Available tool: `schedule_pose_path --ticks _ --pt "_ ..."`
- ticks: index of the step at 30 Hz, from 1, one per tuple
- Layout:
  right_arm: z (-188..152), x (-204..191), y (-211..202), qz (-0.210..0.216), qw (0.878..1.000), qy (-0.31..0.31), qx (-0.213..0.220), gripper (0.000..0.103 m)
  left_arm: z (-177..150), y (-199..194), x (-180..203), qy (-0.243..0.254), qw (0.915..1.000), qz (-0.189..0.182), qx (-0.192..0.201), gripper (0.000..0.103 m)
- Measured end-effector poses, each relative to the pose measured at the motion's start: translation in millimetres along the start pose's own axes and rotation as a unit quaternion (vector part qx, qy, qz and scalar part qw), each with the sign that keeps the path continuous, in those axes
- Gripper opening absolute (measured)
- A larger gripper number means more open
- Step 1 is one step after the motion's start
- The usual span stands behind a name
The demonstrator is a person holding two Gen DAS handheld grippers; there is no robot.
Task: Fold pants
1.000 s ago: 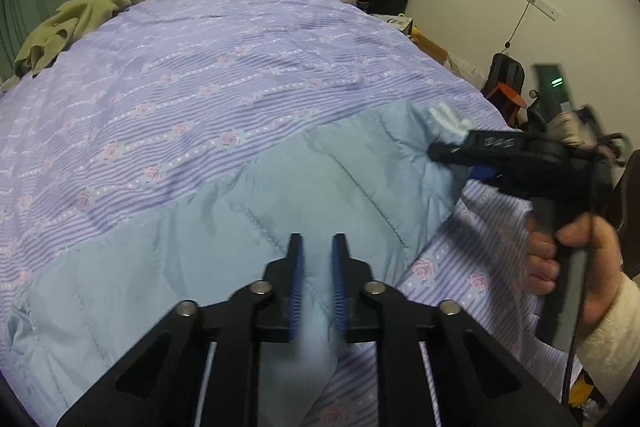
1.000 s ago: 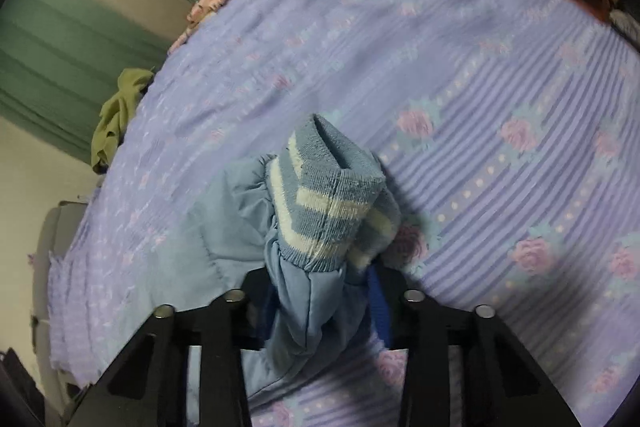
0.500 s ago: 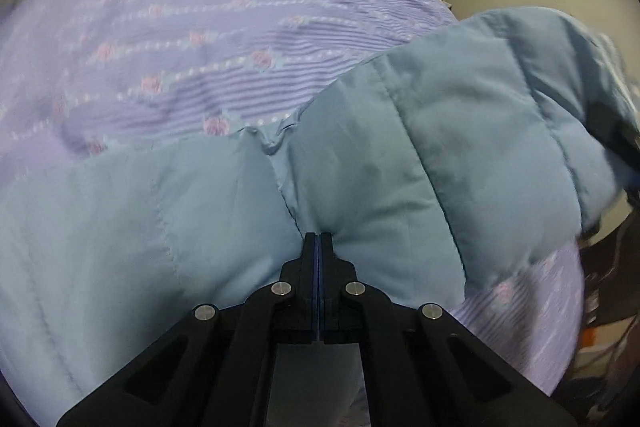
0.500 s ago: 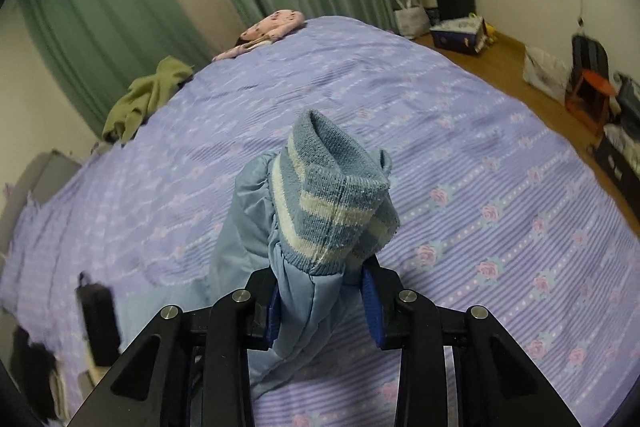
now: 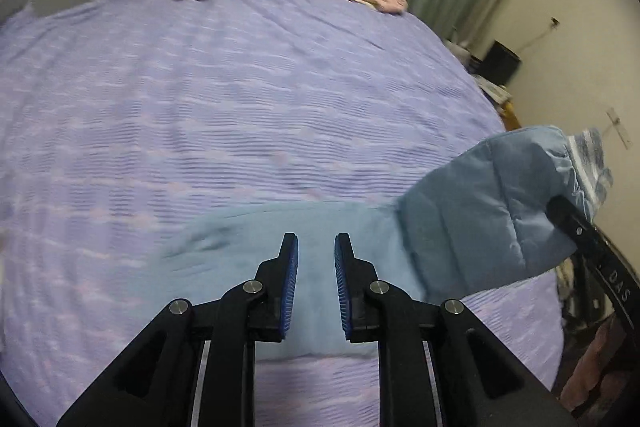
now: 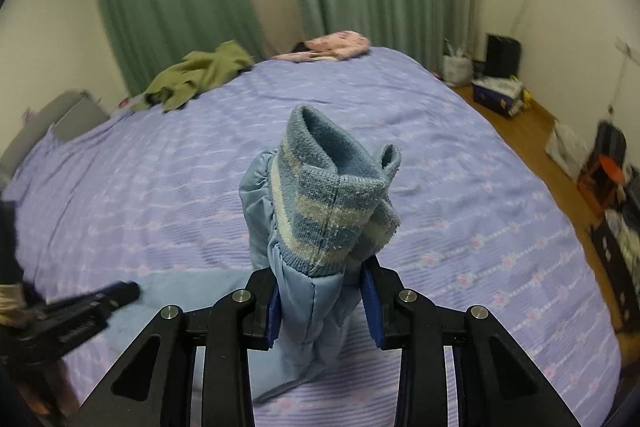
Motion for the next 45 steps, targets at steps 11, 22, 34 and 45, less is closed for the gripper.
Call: schedule_pose_path --ticks 11,22,34,45 --pt "-23 -147 4 0.076 0.992 -0.098 -0.026 0.035 -52 -36 -101 -0.082 0.9964 0.023 0.000 0.016" --pt "-96 -237 56 0.067 0.965 -0.243 -0.066 0.042 -102 -40 -170 -0.129 0.9895 0.064 -0.008 0.016" --pt "-122 -258 25 0.190 0.950 -0.232 -0.085 0.070 -101 -69 -184 -0.117 0.9868 0.110 0.022 0.036" --pt "-48 -159 -49 0.145 0.982 -0.120 0.031 0.086 -58 -91 -116 -0.042 0.9931 0.082 0.073 0.061"
Point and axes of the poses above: each gripper's, at about its wrist camera, not at the fingertips, and y roughly the way its jaws point, x to its right, z to its top, the point moved 7 cm from there along y, roughly the way its jaws point, and after that the axes turned 1 degree about -y, right-handed, at the moved point
